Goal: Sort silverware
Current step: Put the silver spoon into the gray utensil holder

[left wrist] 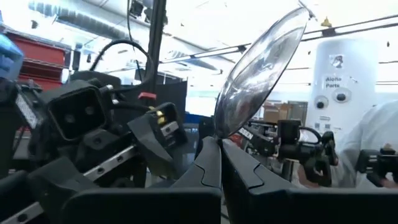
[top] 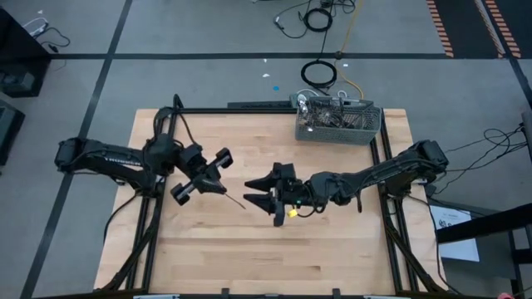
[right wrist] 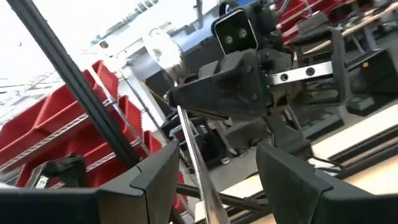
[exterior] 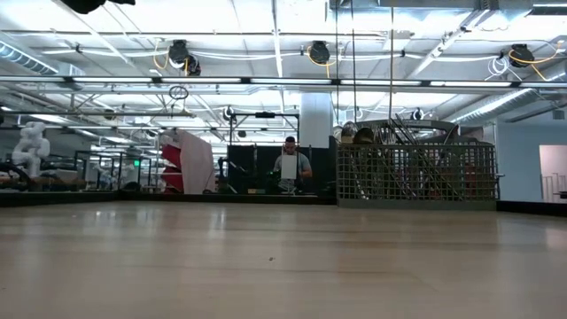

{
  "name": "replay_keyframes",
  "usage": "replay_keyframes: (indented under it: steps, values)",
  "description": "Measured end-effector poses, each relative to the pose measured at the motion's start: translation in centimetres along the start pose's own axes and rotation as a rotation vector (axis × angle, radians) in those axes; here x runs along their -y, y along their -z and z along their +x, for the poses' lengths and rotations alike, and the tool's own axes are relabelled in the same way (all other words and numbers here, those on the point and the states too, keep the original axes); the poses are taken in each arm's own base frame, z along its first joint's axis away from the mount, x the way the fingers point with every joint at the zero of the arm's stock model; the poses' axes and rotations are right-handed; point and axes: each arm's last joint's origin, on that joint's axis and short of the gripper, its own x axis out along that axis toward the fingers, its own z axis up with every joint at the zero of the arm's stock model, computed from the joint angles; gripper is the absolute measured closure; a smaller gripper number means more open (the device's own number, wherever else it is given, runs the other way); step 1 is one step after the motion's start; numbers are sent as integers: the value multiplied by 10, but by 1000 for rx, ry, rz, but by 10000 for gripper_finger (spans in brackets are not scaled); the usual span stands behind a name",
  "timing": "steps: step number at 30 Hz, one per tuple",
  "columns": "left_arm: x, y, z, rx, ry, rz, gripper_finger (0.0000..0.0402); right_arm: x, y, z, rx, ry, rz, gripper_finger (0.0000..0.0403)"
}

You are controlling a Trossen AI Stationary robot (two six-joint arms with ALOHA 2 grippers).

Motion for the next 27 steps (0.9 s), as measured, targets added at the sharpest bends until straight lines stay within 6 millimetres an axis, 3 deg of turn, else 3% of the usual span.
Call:
replay_keyframes:
  steps: [8, 17, 27]
  values:
    - [-4, 13, 6, -3, -152, -163, 402, -1, 0, 0, -17, -32, -3, 200]
    - [-13, 25, 5, -42, -327, -287, 402, 3, 13, 2, -38, 43, -93, 200]
    - [-15, 26, 4, -42, -379, -294, 402, 16, 12, 6, -60, 110, -90, 200]
